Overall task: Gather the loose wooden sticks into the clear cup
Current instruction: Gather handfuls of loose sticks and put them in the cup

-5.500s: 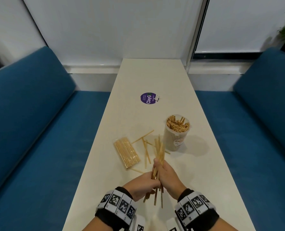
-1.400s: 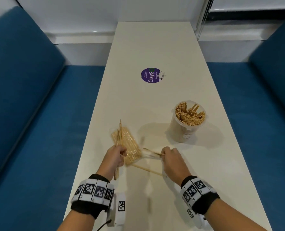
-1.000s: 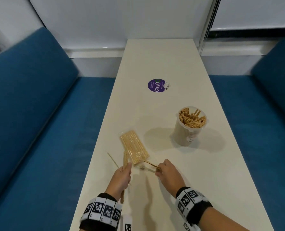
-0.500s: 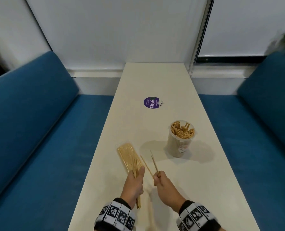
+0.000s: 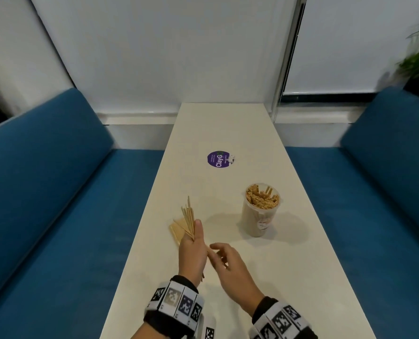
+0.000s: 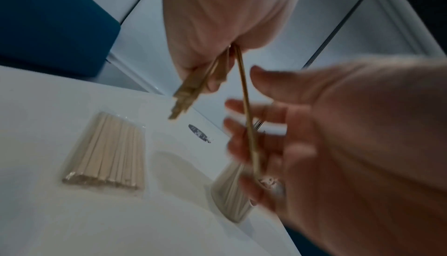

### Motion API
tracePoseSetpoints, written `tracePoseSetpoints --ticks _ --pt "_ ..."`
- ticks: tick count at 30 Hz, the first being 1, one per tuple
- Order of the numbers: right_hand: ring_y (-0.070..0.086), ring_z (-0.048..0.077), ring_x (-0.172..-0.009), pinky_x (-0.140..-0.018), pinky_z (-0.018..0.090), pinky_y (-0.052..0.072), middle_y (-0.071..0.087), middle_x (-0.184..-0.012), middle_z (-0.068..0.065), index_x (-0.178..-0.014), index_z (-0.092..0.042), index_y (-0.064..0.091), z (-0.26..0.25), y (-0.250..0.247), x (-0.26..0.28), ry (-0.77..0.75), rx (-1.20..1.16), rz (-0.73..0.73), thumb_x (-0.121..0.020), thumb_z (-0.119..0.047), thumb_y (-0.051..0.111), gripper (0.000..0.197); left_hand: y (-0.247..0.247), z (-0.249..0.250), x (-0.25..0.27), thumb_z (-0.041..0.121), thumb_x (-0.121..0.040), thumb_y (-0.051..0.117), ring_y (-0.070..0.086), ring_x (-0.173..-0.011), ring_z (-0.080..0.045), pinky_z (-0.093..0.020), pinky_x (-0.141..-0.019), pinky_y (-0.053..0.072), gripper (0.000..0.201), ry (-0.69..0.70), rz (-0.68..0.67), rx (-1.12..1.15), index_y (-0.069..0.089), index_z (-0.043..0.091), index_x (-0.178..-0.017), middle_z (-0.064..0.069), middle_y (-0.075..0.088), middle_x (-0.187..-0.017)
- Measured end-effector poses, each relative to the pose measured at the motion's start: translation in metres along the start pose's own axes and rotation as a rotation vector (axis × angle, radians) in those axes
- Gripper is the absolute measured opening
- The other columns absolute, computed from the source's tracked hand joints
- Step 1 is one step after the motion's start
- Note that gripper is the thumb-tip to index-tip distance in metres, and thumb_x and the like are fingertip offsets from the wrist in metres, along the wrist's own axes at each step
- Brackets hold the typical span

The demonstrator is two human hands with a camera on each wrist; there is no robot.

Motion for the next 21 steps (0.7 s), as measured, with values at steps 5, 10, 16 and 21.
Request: tracePoseSetpoints --ticks 5,10,16,21 --pt "0.054 0.015 -0.087 -0.078 0.028 0.048 0.057 -0.093 0.002 -0.097 -0.014 0.058 0.022 0.011 0.002 0.492 -0.677 -0.095 -0.099 -0.033 0.039 0.026 0.001 0.023 0.010 0.050 -0.090 0.040 0.059 -0.078 -0.015 -0.027 -0.078 0.042 0.047 0.158 0.014 0.026 0.059 0.008 -0.084 -0.002 0.063 -0.079" --pt "0.067 0.020 -0.087 -0.073 0.029 0.057 0.074 -0.089 0.010 -0.106 -0.003 0.065 -0.004 0.013 0.004 0.531 -0.908 -0.182 -0.100 -0.019 0.038 0.031 0.012 0.035 0.025 0.049 -0.084 0.047 0.062 -0.080 -0.026 -0.033 -0.082 0.048 0.036 0.224 -0.008 0.058 0.060 0.016 -0.081 -0.006 0.064 -0.072" --pt "0.051 0.007 -0.117 -0.103 0.029 0.038 0.055 -0.127 -0.008 -0.129 -0.029 0.044 -0.014 -0.021 -0.003 0.222 -0.376 -0.151 -0.084 -0.071 0.034 0.062 0.022 0.031 0.033 0.038 -0.091 0.051 0.046 -0.045 -0.020 -0.021 -0.048 0.038 0.027 0.164 -0.223 -0.006 0.058 0.018 -0.075 0.000 0.042 -0.043" --pt "0.067 0.009 -0.094 -0.084 0.023 0.051 0.069 -0.098 -0.003 -0.125 -0.031 0.039 -0.048 -0.047 -0.013 -0.024 -0.328 -0.094 -0.079 -0.031 0.073 0.057 0.048 0.011 0.051 0.011 -0.098 0.042 0.029 -0.037 -0.002 -0.015 -0.041 0.025 0.015 0.032 -0.617 -0.060 0.050 0.009 -0.085 0.005 0.036 -0.050"
Point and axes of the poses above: each hand's wrist, its own x-axis away from the middle knuckle, its own y-axis out of the palm, z = x × y, the point moved 7 cm from there along -x, towards the middle knuckle
